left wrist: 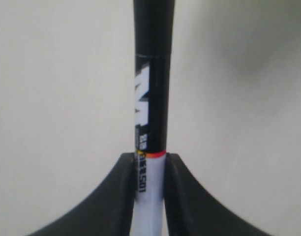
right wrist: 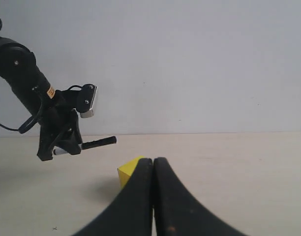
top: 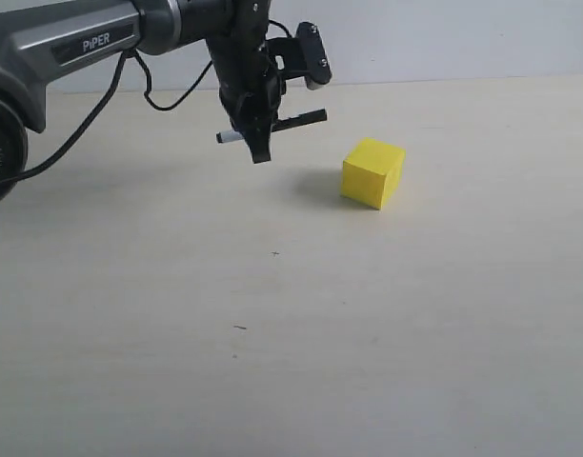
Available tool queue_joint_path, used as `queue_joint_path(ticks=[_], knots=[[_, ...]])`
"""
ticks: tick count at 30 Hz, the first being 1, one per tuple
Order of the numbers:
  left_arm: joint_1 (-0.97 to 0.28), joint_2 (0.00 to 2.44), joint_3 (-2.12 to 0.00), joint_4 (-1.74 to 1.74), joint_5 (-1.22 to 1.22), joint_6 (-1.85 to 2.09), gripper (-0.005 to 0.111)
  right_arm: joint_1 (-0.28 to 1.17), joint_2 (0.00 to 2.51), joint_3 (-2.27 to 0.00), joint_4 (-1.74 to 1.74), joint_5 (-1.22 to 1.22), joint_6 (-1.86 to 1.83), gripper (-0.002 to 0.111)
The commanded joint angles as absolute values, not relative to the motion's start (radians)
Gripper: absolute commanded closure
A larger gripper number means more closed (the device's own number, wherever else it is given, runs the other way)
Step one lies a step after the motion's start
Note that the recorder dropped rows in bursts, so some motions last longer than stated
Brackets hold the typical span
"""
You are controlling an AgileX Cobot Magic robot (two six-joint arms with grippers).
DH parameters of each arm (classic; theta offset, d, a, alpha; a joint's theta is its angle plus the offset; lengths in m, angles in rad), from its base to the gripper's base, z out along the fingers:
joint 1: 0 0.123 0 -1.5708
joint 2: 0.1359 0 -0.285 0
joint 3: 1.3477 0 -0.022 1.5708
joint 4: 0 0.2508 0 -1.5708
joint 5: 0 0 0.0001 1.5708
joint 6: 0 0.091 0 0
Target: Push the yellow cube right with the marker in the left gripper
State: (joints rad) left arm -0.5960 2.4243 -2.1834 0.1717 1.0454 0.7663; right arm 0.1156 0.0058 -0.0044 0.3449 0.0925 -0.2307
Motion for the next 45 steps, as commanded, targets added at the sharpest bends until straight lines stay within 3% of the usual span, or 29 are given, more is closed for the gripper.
queue_joint_path(ticks=[1,17,30,45], knots=[[-0.588,2.432,-2.190,0.177,1.146,0.766,0.107,0.117,0.000,0.000,0.343,0.088,-0.233,0.108],[-0.688,2.507,-2.201,0.182,1.126,0.818,0.107,0.117,0.000,0.000,0.343,0.088,-0.233,0.108],[-0.694,2.506,-2.201,0.030,1.115,0.920,0.107,0.117,0.000,0.000,0.343,0.088,-0.233,0.108],[-0.710,2.502,-2.201,0.110,1.097,0.859,0.107,0.117,0.000,0.000,0.343,0.088,-0.233,0.108]])
